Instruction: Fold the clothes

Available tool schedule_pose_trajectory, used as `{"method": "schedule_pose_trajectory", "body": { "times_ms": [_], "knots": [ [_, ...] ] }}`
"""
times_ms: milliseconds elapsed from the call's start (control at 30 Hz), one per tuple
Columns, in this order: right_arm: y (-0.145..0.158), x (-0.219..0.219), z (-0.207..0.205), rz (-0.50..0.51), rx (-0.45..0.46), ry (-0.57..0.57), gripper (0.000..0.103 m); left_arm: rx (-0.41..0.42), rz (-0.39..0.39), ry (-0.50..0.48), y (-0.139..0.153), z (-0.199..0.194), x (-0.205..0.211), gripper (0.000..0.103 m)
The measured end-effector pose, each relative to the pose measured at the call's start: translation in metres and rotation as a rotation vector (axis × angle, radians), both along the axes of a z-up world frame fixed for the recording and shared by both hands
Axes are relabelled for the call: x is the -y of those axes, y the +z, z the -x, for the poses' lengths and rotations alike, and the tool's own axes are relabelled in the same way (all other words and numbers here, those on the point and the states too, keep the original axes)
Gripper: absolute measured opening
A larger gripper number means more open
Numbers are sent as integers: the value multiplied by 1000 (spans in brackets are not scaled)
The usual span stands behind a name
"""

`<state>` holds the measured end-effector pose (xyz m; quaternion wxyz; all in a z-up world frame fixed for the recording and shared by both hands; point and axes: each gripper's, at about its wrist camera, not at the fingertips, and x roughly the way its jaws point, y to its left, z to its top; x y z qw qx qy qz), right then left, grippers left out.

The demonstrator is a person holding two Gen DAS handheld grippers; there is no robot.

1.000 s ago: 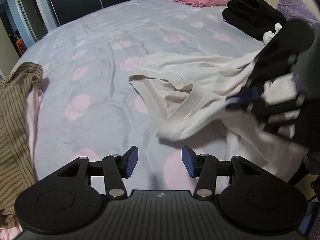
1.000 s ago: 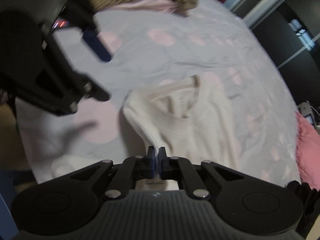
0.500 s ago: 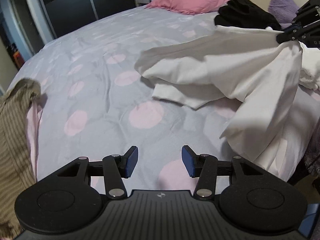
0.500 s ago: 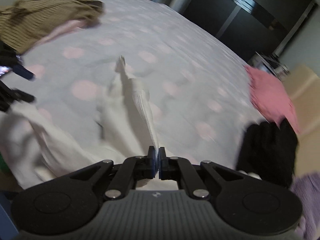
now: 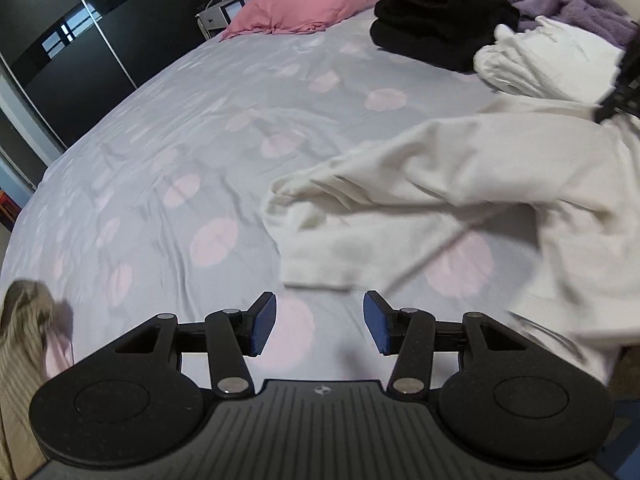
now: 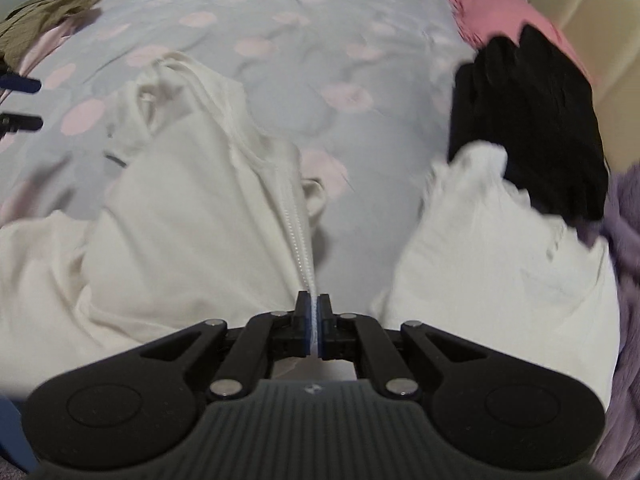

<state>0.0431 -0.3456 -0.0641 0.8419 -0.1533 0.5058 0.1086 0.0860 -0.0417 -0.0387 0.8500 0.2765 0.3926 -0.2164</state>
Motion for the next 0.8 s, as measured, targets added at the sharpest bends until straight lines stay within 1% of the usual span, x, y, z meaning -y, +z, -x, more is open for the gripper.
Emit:
{"method": "schedule_pose_trajectory", "body": {
  "times_ms": [67,167,267,333,433,567,600,633,667,700,733,767,800],
  "knots": [
    [-3,6,-2,-16,-12,-11,3,-12,6,20,0,-24,4,46],
    [-8,9,-5,-31,-27,-14,3,-41,46,71,1,-66,8,46],
    [-12,6,-9,-29,-32,-4,3,-89,85,117,-3,-109,13,46],
    [-14,6,-11,-30,-39,1,3,-139,114,148,-9,-136,12,46],
    [-20,7,-15,-36,-57,6,4,-237,164,178,-26,-170,7,46],
    [-21,8,-17,-47,-66,13,4,-341,175,185,-53,-196,-1,43],
    [-21,10,-18,-52,-68,13,4,-365,181,192,-60,-199,-4,40],
    [-22,10,-19,-56,-71,13,4,-385,194,199,-66,-203,-6,36],
    [-22,11,-20,-59,-73,14,4,-403,221,207,-71,-205,-9,32],
    [-22,11,-20,-60,-75,14,4,-421,255,213,-75,-206,-11,24],
    [-22,10,-21,-60,-75,16,4,-428,284,218,-76,-206,-12,14],
    [-22,10,-21,-60,-75,16,4,-435,313,222,-78,-206,-14,9],
    [-21,10,-22,-60,-72,15,4,-418,317,227,-75,-204,-14,6]
  ]
}}
